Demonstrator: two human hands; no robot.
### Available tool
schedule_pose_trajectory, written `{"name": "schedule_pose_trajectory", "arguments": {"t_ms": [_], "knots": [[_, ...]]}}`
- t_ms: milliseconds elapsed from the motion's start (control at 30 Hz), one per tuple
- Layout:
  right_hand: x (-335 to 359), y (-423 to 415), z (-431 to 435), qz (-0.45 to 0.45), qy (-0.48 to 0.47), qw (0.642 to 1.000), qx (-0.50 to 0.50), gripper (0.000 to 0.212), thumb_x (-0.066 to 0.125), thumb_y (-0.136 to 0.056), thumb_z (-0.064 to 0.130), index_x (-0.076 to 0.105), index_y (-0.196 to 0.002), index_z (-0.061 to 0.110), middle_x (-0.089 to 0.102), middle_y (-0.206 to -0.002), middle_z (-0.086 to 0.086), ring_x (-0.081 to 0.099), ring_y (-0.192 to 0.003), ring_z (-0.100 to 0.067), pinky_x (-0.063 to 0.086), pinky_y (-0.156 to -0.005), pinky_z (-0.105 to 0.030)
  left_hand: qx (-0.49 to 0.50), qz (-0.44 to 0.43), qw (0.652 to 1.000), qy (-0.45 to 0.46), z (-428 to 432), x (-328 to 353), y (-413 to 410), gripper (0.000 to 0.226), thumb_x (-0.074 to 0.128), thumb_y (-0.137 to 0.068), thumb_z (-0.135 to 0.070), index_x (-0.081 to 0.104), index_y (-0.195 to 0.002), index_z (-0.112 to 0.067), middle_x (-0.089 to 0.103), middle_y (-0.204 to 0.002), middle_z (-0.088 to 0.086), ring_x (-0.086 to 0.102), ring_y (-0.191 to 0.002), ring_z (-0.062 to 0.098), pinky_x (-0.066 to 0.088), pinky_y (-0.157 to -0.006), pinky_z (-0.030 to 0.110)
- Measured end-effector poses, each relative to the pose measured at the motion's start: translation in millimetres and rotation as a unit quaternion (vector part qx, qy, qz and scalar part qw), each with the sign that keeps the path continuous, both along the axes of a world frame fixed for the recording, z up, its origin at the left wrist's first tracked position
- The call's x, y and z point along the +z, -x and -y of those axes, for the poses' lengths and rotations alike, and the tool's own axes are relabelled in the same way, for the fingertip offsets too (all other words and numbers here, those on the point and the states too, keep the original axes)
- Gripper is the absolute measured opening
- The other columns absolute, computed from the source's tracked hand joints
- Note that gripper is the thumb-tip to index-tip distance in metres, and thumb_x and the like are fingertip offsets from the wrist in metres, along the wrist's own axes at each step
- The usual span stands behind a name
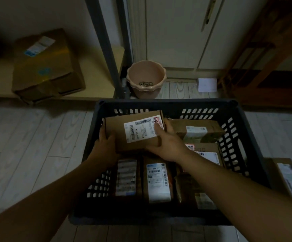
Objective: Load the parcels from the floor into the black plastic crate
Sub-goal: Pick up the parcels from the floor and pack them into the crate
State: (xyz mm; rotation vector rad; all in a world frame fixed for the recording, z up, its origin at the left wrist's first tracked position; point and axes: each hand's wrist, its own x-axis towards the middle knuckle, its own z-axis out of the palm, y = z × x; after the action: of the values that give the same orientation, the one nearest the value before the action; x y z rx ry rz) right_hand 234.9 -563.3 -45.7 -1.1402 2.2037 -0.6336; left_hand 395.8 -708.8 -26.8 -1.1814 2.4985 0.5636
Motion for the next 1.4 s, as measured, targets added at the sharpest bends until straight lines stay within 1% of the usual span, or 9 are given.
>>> {"name": "schedule_pose_trajectory", "arguments": {"t_ms": [167,367,567,767,900,1033,1100,1233,1400], "knots": [[-29.2,-2.4,6.4,-0.100,-0.095,0.989,0.051,0.085,0.058,-0.092,0.037,0.001,-0.154,0.022,-0.018,-0.158,-0.010,0.012,-0.145,-0.033,0.018,-0.118,-0.040,-0.042,0.077,0.996,0.015,5.9,-38.3,11.6,0.076,0.056,-0.089,-0.043,0.011,-0.148,-0.027,-0.008,-0.156,0.016,0.009,-0.141,0.044,0.021,-0.114,0.051],[-56.9,-15.6,9.8,-0.106,-0.188,0.974,0.066,0.076,0.047,-0.096,0.016,-0.002,-0.153,0.024,-0.024,-0.157,-0.014,0.015,-0.142,-0.039,0.025,-0.114,-0.048,-0.029,0.029,0.999,0.029,6.2,-77.6,11.3,0.056,0.045,-0.093,-0.011,0.029,-0.146,-0.022,0.011,-0.154,0.018,0.015,-0.139,0.045,0.026,-0.111,0.056],[-82.4,-21.9,11.7,-0.129,-0.201,0.969,0.060,0.072,0.043,-0.098,0.018,-0.003,-0.153,0.022,-0.019,-0.157,-0.017,0.005,-0.144,-0.042,0.026,-0.113,-0.050,-0.005,0.056,0.998,-0.037,10.1,-101.9,17.5,0.060,0.042,-0.097,-0.037,0.012,-0.148,-0.037,-0.010,-0.158,0.008,-0.004,-0.143,0.039,0.012,-0.117,0.052],[-91.3,-21.1,8.2,-0.216,-0.173,0.958,0.077,0.068,0.041,-0.098,0.029,0.004,-0.153,0.016,0.000,-0.159,-0.018,0.009,-0.142,-0.036,0.020,-0.113,-0.044,-0.154,0.092,0.981,0.077,15.4,-113.3,16.2,0.074,0.049,-0.094,-0.034,0.004,-0.151,-0.022,-0.006,-0.158,0.010,-0.010,-0.145,0.033,0.004,-0.117,0.048],[-79.4,-16.8,15.0,-0.188,-0.203,0.958,0.078,0.068,0.045,-0.096,0.031,0.009,-0.153,0.018,0.006,-0.159,-0.015,0.011,-0.142,-0.033,0.020,-0.112,-0.044,-0.147,0.110,0.982,0.041,18.6,-109.5,17.2,0.075,0.048,-0.093,-0.040,0.002,-0.151,-0.023,-0.003,-0.159,0.009,-0.005,-0.146,0.032,0.006,-0.119,0.049],[-23.8,-16.1,9.0,-0.141,-0.198,0.968,0.063,0.080,0.064,-0.084,0.042,0.017,-0.148,0.027,0.021,-0.153,-0.012,0.022,-0.138,-0.032,0.029,-0.107,-0.047,-0.065,0.064,0.995,-0.038,24.4,-52.4,25.7,0.082,0.056,-0.089,-0.040,0.007,-0.151,-0.019,0.008,-0.157,0.011,0.011,-0.144,0.030,0.015,-0.118,0.047],[26.3,-14.7,-3.5,-0.127,-0.219,0.966,0.058,0.077,0.061,-0.087,0.038,0.018,-0.150,0.027,0.014,-0.157,-0.011,0.015,-0.142,-0.032,0.024,-0.111,-0.049,-0.068,0.025,0.996,-0.053,22.0,1.5,26.5,0.081,0.060,-0.087,-0.039,0.014,-0.150,-0.019,0.013,-0.156,0.010,0.015,-0.143,0.029,0.017,-0.118,0.047],[145.8,-11.1,-33.3,-0.116,-0.246,0.961,0.047,0.073,0.059,-0.088,0.032,0.020,-0.150,0.030,0.011,-0.158,-0.010,0.007,-0.145,-0.034,0.015,-0.115,-0.049,-0.060,-0.011,0.996,-0.070,11.4,129.7,2.8,0.051,0.058,-0.088,-0.037,0.048,-0.135,-0.021,0.035,-0.147,0.007,0.028,-0.137,0.028,0.026,-0.113,0.049],[308.5,-9.4,-73.2,-0.081,-0.245,0.966,0.019,0.059,0.048,-0.093,0.046,0.031,-0.146,0.027,0.026,-0.153,-0.010,0.025,-0.138,-0.031,0.023,-0.114,-0.045,-0.036,0.115,0.991,-0.058,-17.6,294.6,-39.6,0.071,0.048,-0.093,-0.046,0.016,-0.150,-0.019,0.007,-0.158,0.011,0.003,-0.145,0.033,0.012,-0.118,0.046]]}}
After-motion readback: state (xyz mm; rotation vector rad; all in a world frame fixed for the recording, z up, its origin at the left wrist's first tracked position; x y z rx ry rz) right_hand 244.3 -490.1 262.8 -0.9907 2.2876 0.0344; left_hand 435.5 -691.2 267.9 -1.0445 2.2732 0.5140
